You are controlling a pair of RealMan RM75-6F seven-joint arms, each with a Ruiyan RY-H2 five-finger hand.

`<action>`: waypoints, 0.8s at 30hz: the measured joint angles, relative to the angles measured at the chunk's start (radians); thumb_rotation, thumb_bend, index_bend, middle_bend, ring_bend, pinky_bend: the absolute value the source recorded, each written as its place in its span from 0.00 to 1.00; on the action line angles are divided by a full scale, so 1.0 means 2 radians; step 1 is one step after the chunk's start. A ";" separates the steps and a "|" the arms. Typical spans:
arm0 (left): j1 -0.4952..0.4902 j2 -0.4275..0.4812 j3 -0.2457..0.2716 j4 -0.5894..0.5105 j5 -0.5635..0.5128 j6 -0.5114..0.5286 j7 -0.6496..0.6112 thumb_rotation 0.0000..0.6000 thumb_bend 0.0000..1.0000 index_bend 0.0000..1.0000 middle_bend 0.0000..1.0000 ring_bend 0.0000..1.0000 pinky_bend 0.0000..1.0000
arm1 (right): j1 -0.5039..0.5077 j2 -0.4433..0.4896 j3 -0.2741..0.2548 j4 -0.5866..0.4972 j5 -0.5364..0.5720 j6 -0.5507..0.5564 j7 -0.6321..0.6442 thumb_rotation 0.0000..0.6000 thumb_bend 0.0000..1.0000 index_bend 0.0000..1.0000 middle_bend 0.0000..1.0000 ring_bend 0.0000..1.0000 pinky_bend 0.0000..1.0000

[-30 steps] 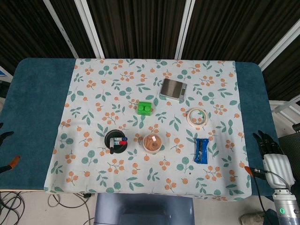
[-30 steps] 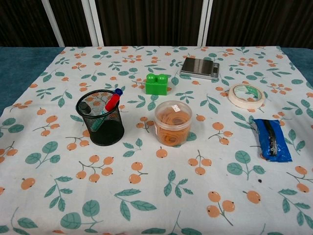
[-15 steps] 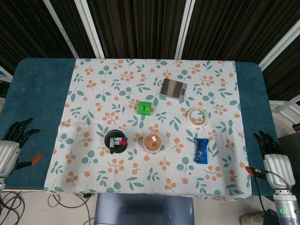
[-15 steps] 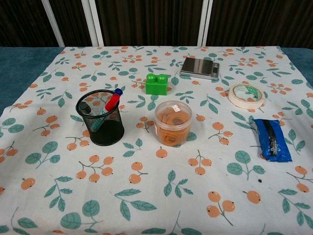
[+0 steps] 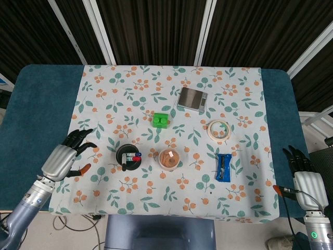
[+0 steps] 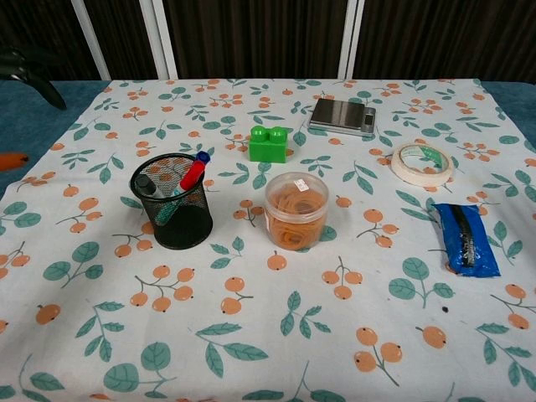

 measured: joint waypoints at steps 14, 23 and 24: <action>-0.022 -0.114 0.015 0.059 0.001 0.001 0.032 1.00 0.35 0.38 0.02 0.00 0.00 | 0.000 0.000 0.001 0.000 0.002 -0.002 0.002 1.00 0.12 0.06 0.00 0.04 0.17; -0.029 -0.132 0.013 0.061 -0.002 0.011 0.044 1.00 0.39 0.41 0.03 0.00 0.00 | 0.000 0.000 0.002 -0.001 0.004 -0.002 0.002 1.00 0.12 0.06 0.00 0.04 0.17; -0.030 -0.133 0.014 0.061 -0.002 0.011 0.045 1.00 0.39 0.41 0.03 0.00 0.00 | 0.000 0.000 0.002 -0.001 0.004 -0.002 0.002 1.00 0.12 0.06 0.00 0.04 0.17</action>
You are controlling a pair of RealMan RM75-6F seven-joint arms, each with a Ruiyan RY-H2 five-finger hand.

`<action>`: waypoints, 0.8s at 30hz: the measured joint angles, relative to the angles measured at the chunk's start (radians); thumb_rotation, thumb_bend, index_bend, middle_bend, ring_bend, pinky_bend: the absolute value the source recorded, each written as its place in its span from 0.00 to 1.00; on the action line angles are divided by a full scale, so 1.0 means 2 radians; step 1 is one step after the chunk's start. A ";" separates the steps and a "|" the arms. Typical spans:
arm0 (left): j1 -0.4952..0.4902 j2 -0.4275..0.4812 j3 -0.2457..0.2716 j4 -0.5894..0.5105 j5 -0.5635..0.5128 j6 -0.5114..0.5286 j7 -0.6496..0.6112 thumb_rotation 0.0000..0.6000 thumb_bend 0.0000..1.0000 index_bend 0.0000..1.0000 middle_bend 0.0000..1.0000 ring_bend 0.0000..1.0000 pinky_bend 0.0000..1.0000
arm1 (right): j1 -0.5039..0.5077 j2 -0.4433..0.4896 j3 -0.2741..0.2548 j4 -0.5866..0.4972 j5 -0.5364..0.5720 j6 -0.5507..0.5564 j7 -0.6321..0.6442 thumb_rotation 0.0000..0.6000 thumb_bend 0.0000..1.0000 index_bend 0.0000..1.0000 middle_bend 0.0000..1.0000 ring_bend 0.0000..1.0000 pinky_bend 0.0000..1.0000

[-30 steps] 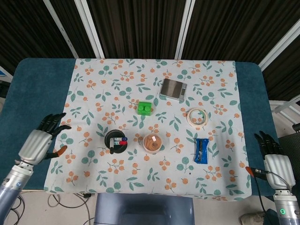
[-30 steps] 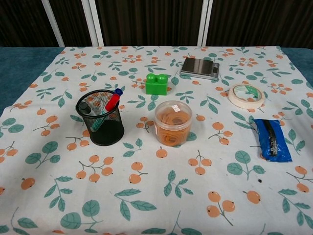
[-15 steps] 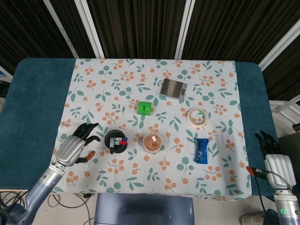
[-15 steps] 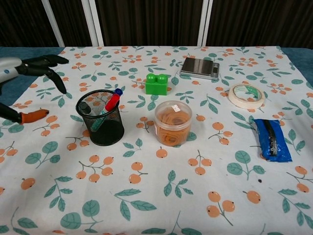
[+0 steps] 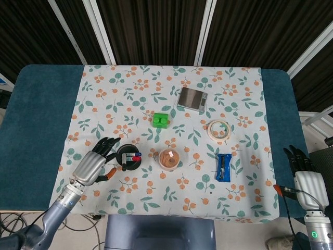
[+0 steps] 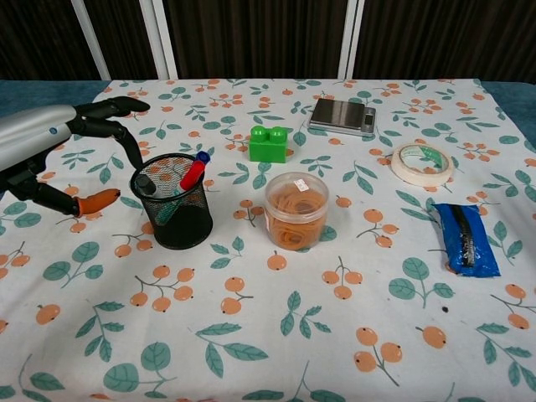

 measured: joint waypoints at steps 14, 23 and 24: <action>-0.014 -0.009 -0.002 -0.012 -0.010 -0.004 0.019 1.00 0.39 0.45 0.03 0.00 0.00 | 0.000 0.000 0.000 -0.001 0.000 0.000 0.001 1.00 0.12 0.06 0.00 0.04 0.17; -0.020 -0.011 -0.003 -0.010 -0.026 -0.012 0.021 1.00 0.39 0.47 0.04 0.00 0.00 | 0.000 0.000 0.000 -0.001 0.000 0.000 0.000 1.00 0.12 0.06 0.00 0.04 0.17; -0.020 -0.011 -0.003 -0.010 -0.027 -0.012 0.021 1.00 0.39 0.47 0.04 0.00 0.00 | 0.000 0.001 0.000 -0.001 0.000 0.000 0.000 1.00 0.12 0.06 0.00 0.04 0.17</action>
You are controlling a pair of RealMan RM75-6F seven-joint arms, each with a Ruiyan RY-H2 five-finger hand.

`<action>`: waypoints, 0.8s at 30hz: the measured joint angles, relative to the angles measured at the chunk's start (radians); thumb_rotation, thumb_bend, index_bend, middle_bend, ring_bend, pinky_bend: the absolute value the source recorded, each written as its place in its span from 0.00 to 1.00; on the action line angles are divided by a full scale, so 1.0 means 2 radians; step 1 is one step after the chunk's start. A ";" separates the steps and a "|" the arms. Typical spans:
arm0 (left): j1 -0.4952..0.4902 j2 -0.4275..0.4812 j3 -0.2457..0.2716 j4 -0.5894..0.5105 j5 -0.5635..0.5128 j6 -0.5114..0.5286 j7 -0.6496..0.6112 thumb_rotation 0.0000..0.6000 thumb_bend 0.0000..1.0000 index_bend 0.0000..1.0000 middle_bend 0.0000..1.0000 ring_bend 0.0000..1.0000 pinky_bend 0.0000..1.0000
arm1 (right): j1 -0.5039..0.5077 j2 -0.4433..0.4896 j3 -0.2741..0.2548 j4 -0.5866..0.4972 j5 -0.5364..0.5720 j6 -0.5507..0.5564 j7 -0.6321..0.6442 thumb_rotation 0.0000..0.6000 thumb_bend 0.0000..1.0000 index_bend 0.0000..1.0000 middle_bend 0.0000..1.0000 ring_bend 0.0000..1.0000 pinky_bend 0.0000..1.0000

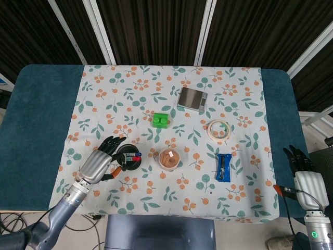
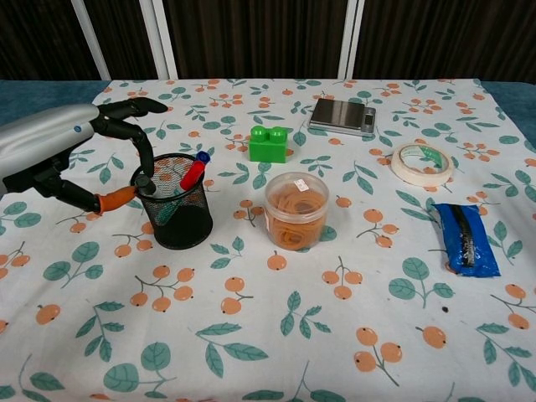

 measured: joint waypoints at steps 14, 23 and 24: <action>-0.005 -0.002 0.002 -0.005 -0.007 0.000 0.009 1.00 0.39 0.47 0.03 0.00 0.00 | 0.000 0.000 0.000 -0.001 0.000 -0.001 0.000 1.00 0.12 0.06 0.00 0.04 0.17; -0.008 -0.003 0.003 -0.007 -0.008 -0.001 0.013 1.00 0.39 0.47 0.03 0.00 0.00 | 0.000 0.001 0.000 -0.001 0.001 -0.002 0.000 1.00 0.12 0.06 0.00 0.04 0.17; -0.009 -0.003 0.004 -0.007 -0.009 -0.002 0.013 1.00 0.39 0.47 0.03 0.00 0.00 | 0.000 0.001 0.000 -0.001 0.001 -0.002 0.000 1.00 0.12 0.06 0.00 0.04 0.17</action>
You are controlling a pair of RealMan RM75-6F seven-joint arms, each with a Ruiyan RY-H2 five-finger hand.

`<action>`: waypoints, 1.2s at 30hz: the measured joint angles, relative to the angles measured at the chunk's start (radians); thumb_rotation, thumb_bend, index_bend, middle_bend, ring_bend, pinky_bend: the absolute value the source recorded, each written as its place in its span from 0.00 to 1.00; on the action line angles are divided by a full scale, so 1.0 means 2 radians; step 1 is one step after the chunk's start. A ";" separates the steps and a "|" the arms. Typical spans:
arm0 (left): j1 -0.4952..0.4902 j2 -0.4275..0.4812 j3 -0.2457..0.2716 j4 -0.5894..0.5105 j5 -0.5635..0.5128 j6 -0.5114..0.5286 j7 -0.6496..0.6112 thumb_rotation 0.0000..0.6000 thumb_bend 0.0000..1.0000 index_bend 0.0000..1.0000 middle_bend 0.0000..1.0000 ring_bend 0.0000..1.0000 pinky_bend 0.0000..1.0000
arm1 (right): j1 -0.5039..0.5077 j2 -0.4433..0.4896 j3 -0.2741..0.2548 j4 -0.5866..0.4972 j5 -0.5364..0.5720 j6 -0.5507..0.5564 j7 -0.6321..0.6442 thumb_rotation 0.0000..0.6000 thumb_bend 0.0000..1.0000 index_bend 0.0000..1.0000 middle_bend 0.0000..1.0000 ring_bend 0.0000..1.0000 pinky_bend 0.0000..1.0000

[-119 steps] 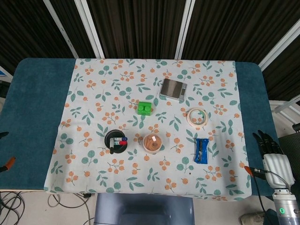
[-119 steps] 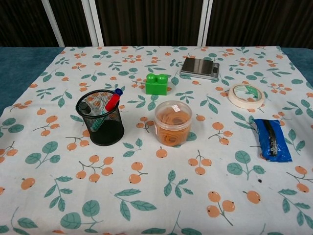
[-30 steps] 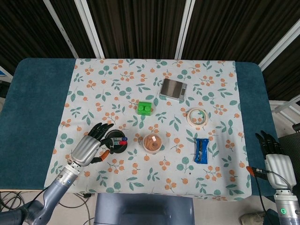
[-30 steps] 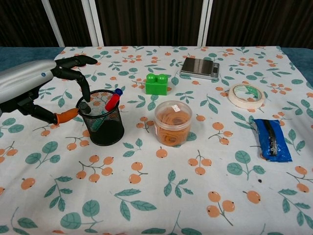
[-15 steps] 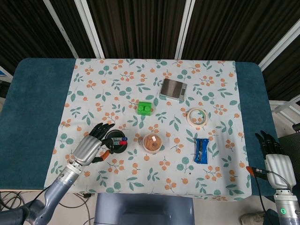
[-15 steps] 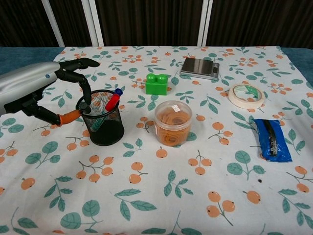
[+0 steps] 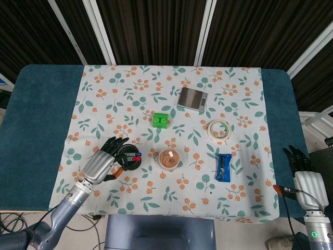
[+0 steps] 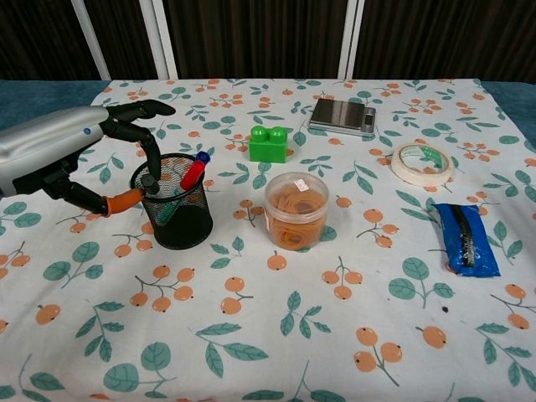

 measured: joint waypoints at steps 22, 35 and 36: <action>-0.005 -0.002 0.003 -0.002 -0.010 -0.006 0.008 1.00 0.39 0.47 0.03 0.00 0.00 | 0.000 0.001 0.000 -0.001 0.001 -0.001 0.000 1.00 0.12 0.06 0.00 0.04 0.17; -0.006 -0.002 0.003 -0.004 -0.011 -0.004 0.013 1.00 0.39 0.54 0.05 0.00 0.00 | 0.001 0.002 -0.001 -0.002 0.002 -0.003 0.002 1.00 0.12 0.06 0.00 0.04 0.17; -0.006 -0.002 0.002 -0.004 -0.012 -0.003 0.013 1.00 0.39 0.54 0.05 0.00 0.00 | 0.001 0.002 -0.001 -0.002 0.002 -0.003 0.002 1.00 0.12 0.06 0.00 0.04 0.17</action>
